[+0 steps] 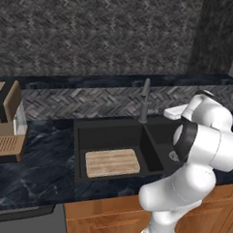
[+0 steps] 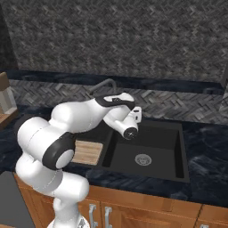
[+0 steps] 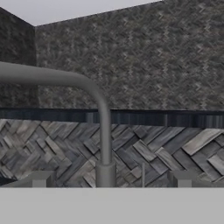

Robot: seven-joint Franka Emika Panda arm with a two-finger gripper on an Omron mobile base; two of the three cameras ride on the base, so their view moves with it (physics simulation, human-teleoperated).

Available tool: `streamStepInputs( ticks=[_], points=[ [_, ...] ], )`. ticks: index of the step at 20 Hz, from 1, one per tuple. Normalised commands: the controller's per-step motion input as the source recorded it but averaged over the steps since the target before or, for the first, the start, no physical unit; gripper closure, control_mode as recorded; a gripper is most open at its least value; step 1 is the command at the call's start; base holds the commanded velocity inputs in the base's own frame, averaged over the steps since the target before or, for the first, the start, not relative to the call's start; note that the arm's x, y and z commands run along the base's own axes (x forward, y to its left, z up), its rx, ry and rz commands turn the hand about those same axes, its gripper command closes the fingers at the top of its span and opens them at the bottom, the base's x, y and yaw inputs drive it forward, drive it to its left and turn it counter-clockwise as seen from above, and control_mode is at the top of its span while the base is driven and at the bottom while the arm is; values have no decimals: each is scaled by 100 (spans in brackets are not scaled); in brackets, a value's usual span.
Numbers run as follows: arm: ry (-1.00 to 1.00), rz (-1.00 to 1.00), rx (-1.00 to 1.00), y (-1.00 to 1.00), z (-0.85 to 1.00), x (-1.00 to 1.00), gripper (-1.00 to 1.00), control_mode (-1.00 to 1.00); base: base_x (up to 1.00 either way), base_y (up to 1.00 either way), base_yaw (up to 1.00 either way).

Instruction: Turn on the sink faucet with hot water and rinse the cutting board for ten seconds, then turn off the faucet. Push the cutting board to reach the water if necessary.

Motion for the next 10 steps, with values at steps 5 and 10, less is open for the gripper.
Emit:
streamStepInputs(
  ticks=[5, 10],
  points=[
    [0, -8, 1, -12, -14, 12, -100, -100, 0, 0, 0],
    [0, -7, 0, 0, -21, 0, -100, -100, 0, 0, 0]
  ],
)
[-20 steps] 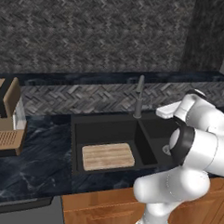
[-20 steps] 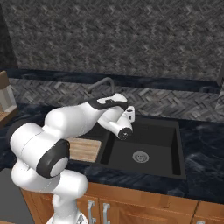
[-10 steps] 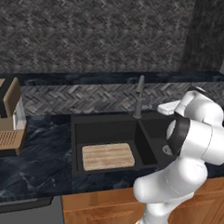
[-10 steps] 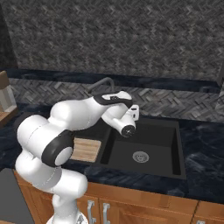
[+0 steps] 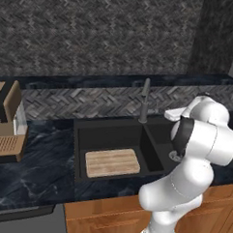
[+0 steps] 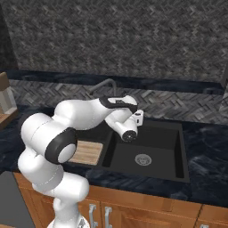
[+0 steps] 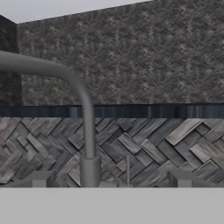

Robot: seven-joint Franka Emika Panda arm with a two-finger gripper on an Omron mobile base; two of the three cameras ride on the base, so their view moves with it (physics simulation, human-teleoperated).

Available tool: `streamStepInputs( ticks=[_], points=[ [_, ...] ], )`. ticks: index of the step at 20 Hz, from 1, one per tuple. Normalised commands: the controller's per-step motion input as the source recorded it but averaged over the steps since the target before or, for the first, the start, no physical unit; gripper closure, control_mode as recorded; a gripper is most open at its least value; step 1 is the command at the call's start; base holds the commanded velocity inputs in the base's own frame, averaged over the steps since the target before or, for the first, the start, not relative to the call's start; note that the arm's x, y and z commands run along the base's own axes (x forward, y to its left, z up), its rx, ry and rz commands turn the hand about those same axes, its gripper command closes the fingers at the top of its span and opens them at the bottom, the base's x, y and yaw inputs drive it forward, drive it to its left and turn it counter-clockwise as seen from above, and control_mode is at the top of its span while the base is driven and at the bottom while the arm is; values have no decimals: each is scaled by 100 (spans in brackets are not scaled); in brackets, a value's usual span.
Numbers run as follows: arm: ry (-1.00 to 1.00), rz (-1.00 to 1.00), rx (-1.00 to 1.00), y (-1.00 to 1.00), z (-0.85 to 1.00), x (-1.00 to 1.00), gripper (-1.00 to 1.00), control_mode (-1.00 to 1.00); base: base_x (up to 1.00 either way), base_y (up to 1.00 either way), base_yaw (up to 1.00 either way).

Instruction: Turn on the sink faucet with hot water and rinse the cutting board for ten seconds, then turn off the faucet. Push the cutting board to reach the water if necessary.

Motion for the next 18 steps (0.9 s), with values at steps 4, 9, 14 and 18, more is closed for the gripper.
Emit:
streamStepInputs(
  ticks=[4, 9, 14, 18],
  points=[
    [0, -8, 0, 0, -15, 5, -100, -100, 0, 0, 0],
    [0, -5, 0, 0, -11, 14, -100, -100, 0, 0, 0],
    [0, -3, 0, 0, -16, 16, -100, -100, 0, 0, 0],
    [0, -2, 0, 0, -18, 13, -100, -100, 0, 0, 0]
  ],
)
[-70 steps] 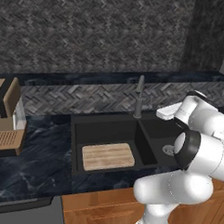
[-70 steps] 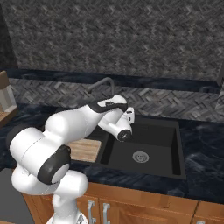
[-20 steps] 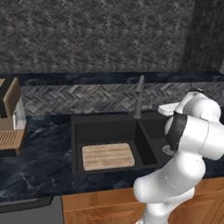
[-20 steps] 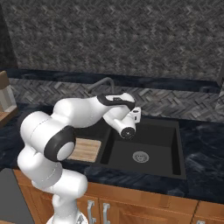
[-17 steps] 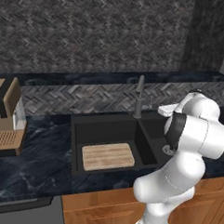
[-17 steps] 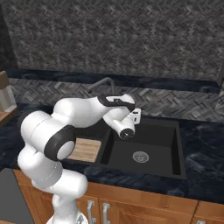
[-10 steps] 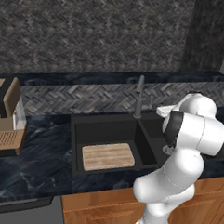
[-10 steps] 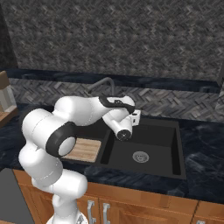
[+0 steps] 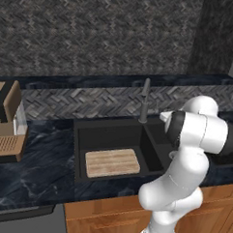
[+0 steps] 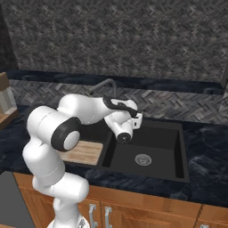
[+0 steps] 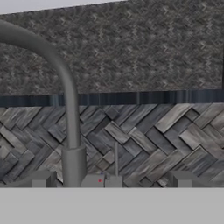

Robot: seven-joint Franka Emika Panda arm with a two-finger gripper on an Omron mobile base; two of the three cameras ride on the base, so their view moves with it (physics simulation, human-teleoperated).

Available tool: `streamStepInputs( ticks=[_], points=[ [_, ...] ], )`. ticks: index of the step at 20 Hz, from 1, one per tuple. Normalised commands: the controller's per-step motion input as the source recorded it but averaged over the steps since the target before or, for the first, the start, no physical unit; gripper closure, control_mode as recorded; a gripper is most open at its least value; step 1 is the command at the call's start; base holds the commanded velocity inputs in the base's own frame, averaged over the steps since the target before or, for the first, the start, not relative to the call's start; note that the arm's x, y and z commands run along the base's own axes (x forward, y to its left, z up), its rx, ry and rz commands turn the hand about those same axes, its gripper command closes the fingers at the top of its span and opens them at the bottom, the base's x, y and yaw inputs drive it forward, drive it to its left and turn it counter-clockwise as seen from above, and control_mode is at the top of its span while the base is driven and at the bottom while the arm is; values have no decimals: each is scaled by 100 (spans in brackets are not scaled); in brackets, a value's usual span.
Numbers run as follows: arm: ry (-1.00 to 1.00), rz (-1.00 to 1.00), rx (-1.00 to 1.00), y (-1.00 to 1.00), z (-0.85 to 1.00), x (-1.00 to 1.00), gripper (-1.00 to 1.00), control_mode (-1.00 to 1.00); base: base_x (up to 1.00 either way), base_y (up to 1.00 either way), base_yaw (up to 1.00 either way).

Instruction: Turn on the sink faucet with hot water and rinse the cutting board for ten seconds, then turn off the faucet. Push the cutting board to reach the water if necessary.

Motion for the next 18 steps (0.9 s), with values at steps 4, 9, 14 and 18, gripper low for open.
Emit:
streamStepInputs(
  ticks=[4, 9, 14, 18],
  points=[
    [3, -1, 0, 0, -10, 7, -100, -100, 0, 0, 0],
    [5, 0, 0, 0, 0, 2, -100, -100, 0, 0, 0],
    [1, 0, 0, 0, 0, 15, -100, -100, 0, 0, 0],
    [0, 0, 0, 0, 0, 25, -100, -100, 0, 0, 0]
  ],
)
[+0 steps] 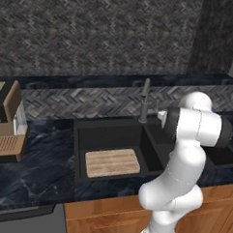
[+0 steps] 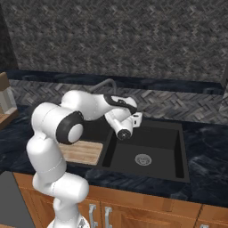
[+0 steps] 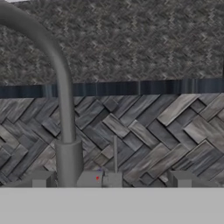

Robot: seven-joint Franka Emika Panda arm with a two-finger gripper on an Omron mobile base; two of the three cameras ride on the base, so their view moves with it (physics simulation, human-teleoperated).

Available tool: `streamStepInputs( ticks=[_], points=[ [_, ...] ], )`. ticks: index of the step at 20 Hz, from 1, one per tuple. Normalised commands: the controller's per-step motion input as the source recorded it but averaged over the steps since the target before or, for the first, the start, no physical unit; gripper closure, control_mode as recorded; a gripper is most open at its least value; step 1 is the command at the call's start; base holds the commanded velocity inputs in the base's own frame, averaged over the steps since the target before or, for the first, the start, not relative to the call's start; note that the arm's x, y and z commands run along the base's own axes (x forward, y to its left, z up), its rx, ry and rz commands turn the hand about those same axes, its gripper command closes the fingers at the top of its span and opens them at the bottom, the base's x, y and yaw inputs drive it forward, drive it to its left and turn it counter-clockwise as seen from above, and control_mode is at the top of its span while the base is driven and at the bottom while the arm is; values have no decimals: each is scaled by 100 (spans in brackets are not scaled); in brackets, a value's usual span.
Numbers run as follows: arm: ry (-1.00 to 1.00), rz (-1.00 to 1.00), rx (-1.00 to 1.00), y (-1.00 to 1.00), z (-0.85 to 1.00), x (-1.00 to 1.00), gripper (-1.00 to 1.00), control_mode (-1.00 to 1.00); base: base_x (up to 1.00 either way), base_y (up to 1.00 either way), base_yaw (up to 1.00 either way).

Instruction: Turn on the sink faucet with hot water and rinse the cutting board for ten seconds, then turn off the faucet. Push the cutting board to reach the water if necessary.

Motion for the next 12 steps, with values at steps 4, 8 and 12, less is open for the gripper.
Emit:
streamStepInputs(
  ticks=[4, 8, 12],
  points=[
    [0, 0, 0, 0, 0, 28, -100, -100, 0, 0, 0],
    [0, 0, 0, 0, 0, 26, -100, -100, 0, 0, 0],
    [0, 0, 0, 0, -1, 23, -100, -100, 0, 0, 0]
  ],
)
